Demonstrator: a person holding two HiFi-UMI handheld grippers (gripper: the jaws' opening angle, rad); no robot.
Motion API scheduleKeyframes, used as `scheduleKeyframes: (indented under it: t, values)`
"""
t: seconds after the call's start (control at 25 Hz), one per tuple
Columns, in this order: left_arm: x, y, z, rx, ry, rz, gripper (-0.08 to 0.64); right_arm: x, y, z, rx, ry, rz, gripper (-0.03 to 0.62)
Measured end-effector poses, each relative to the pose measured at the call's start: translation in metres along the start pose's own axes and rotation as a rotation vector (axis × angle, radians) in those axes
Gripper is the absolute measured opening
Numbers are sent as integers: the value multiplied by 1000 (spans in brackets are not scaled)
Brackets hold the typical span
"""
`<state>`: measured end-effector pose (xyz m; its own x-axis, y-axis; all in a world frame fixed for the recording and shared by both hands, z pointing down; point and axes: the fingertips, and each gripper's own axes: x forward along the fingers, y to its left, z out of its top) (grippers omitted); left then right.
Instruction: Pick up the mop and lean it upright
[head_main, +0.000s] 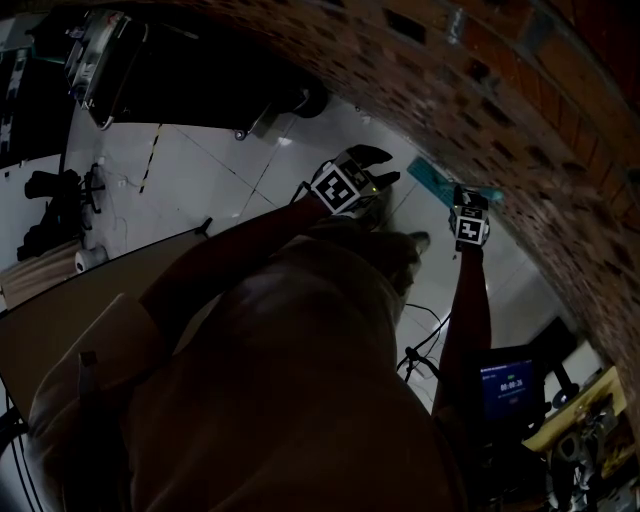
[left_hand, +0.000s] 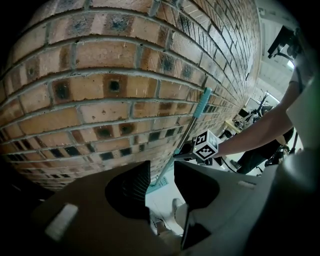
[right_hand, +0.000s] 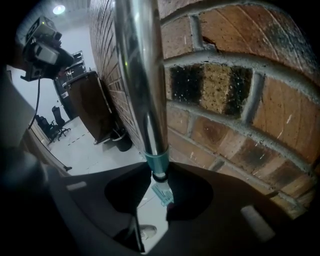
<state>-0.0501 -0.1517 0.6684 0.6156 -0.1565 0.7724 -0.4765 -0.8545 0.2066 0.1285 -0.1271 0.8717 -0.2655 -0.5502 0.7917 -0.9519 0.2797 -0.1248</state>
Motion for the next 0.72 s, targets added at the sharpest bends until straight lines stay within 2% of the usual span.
scheduleKeyframes:
  t: [0.16,0.24,0.32,0.48,0.72]
  values:
    - [1,-1,-1,2,0,-2,169,6,-7,4,70,8,-30,111]
    - [2,-2,-1,3,0,-4,169,10,-15,4,104,10,-50,206]
    - [1,-2,0,7,-1,-3,169,10,-20,5,135,11,-65,243]
    - [-1,-4,1,12,-6,-8,169,0,-25,8,151,-1,-104,250]
    - [0,-8,4,27,-12,-27,169,-9,-30,-2,198,54,-166,250]
